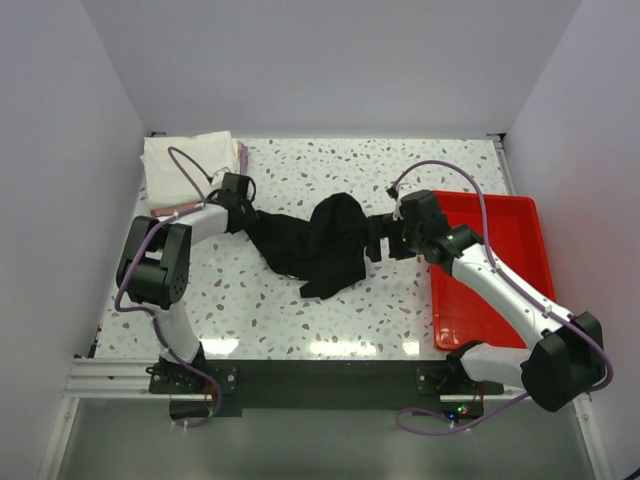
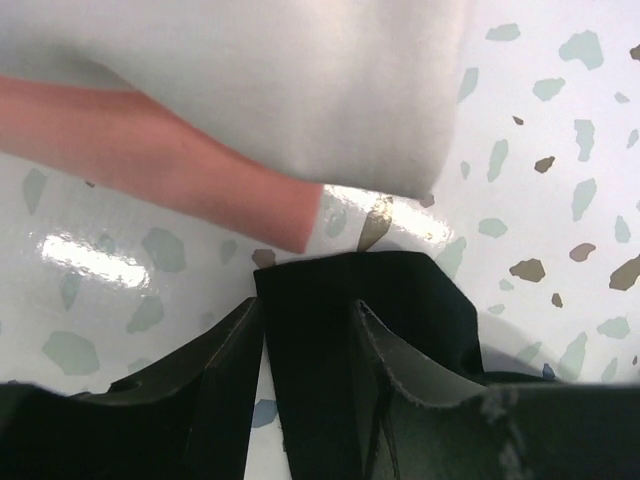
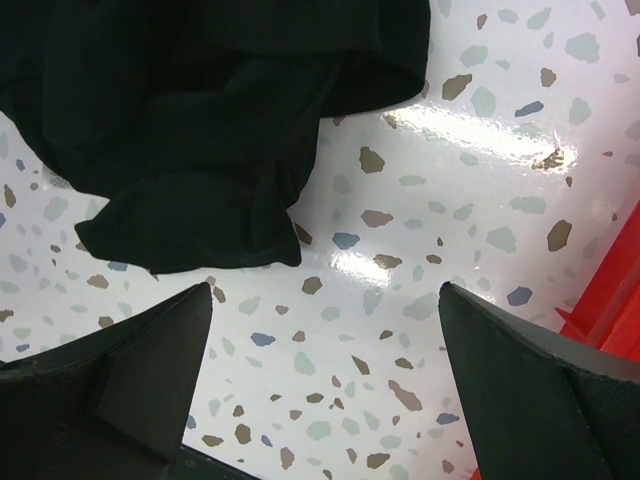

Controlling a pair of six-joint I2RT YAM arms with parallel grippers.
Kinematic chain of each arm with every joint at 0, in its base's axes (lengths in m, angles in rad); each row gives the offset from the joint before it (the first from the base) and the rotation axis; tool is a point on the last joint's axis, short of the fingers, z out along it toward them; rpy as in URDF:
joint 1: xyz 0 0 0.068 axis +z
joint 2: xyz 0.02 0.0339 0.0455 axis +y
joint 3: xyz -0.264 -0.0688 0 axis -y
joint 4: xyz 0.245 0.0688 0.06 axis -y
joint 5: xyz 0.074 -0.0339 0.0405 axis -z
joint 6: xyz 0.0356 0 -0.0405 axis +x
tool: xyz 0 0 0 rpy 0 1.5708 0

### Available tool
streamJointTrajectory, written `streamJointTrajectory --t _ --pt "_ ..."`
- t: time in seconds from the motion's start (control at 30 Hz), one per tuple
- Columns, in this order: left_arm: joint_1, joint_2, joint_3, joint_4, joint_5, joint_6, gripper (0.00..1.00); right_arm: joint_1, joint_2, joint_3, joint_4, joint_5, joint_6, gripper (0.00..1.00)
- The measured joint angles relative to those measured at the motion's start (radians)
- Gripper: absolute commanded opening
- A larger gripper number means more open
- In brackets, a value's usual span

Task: Fold and stack the t-shirts
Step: Flatten the tshirt out

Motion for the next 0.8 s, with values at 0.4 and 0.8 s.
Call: streamJointTrajectory --t 0.4,0.8 --pt "-0.072 0.068 0.086 -0.076 -0.111 0.021 0.00 0.000 0.000 -0.016 0.014 0.008 -0.007 0.99" --pt "-0.092 -0.112 -0.045 -0.270 -0.151 -0.007 0.00 0.000 0.080 -0.024 0.046 -0.040 -0.001 0.98"
